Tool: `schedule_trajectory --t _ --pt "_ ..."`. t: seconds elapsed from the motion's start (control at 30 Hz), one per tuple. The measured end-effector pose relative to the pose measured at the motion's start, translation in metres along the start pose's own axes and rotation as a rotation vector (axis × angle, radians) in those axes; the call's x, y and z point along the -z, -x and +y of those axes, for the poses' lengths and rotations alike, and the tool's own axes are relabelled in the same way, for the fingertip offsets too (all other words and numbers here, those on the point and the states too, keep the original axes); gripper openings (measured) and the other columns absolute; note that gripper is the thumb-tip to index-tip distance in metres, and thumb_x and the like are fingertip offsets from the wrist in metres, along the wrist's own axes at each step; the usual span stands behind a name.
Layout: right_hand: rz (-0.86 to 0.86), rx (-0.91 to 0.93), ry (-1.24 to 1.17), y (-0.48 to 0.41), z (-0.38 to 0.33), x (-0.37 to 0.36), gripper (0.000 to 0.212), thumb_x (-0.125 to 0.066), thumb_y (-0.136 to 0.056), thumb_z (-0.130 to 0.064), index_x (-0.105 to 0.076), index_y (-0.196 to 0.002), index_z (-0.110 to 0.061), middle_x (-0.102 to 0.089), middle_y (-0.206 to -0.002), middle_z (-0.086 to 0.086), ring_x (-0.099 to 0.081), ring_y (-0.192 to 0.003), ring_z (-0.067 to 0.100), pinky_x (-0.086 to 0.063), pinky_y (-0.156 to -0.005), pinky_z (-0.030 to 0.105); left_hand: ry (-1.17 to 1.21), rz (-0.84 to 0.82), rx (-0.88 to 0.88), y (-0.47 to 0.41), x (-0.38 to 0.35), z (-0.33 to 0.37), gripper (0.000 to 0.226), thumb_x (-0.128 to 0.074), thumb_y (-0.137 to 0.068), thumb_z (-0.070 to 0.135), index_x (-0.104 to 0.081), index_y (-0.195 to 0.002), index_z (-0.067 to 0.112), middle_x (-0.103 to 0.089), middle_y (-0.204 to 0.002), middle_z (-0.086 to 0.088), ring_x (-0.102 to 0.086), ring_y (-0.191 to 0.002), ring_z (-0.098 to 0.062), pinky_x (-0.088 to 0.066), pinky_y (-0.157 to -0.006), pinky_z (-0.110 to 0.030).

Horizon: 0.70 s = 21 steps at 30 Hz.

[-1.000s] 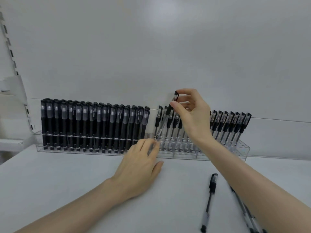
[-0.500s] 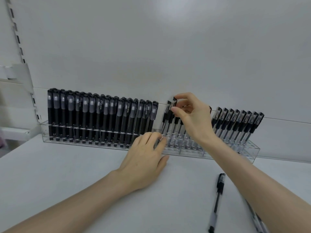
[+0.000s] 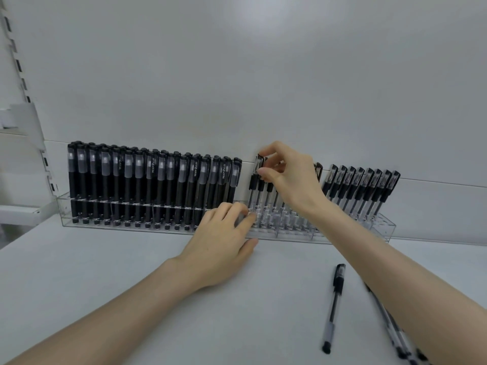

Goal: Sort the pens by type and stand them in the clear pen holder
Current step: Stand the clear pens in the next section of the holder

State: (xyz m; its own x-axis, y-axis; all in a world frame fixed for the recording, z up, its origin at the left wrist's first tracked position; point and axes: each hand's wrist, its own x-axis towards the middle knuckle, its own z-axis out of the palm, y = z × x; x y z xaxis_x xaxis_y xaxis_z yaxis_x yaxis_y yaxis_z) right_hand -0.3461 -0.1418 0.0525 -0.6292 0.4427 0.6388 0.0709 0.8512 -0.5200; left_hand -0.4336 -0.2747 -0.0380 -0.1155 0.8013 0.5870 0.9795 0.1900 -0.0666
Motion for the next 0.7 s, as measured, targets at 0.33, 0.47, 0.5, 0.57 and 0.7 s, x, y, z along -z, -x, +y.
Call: schedule_trajectory --t 0.33,0.47,0.5,0.57,0.7 --pt "0.043 0.007 0.028 0.009 0.004 0.000 0.022 -0.066 -0.088 -0.011 -0.064 -0.109 -0.016 -0.063 -0.081 -0.001 -0.061 -0.073 0.016 -0.052 -0.074 0.028 0.039 -0.059 0.026 0.001 0.008 0.003 0.047 -0.034 -0.089 0.041 -0.068 -0.104 0.013 -0.057 -0.105 -0.001 -0.054 -0.095 -0.021 -0.048 -0.075 -0.034" --pt "0.050 0.011 0.053 0.024 0.005 0.016 0.008 -0.063 -0.091 -0.016 -0.067 -0.098 -0.014 -0.063 -0.079 -0.006 -0.059 -0.074 0.008 -0.047 -0.071 0.017 0.128 -0.107 0.032 -0.001 0.024 0.020 0.044 -0.030 -0.096 0.040 -0.064 -0.103 0.014 -0.053 -0.111 0.000 -0.052 -0.099 -0.022 -0.043 -0.080 -0.033" --pt "0.037 0.018 0.069 0.030 0.007 0.022 0.008 -0.061 -0.091 -0.017 -0.067 -0.095 -0.014 -0.063 -0.080 -0.008 -0.057 -0.073 0.004 -0.044 -0.069 0.011 0.144 -0.141 0.041 -0.003 0.027 0.026 0.040 -0.032 -0.098 0.040 -0.061 -0.109 0.015 -0.052 -0.113 0.001 -0.050 -0.103 -0.021 -0.041 -0.084 -0.033" --pt "0.004 0.022 0.106 0.046 0.014 0.036 0.009 -0.059 -0.093 -0.018 -0.068 -0.093 -0.014 -0.063 -0.081 -0.008 -0.056 -0.074 0.001 -0.042 -0.067 0.007 0.169 -0.220 0.066 -0.005 0.032 0.042 0.035 -0.034 -0.099 0.040 -0.056 -0.117 0.019 -0.052 -0.117 0.004 -0.049 -0.110 -0.017 -0.039 -0.089 -0.031" --pt "-0.060 -0.012 0.138 0.081 0.037 0.069 0.011 -0.058 -0.093 -0.018 -0.068 -0.091 -0.014 -0.063 -0.083 -0.009 -0.056 -0.076 0.001 -0.041 -0.067 0.006 0.226 -0.315 0.132 -0.004 0.032 0.086 0.036 -0.036 -0.098 0.044 -0.051 -0.124 0.024 -0.052 -0.122 0.007 -0.051 -0.113 -0.016 -0.041 -0.091 -0.031"
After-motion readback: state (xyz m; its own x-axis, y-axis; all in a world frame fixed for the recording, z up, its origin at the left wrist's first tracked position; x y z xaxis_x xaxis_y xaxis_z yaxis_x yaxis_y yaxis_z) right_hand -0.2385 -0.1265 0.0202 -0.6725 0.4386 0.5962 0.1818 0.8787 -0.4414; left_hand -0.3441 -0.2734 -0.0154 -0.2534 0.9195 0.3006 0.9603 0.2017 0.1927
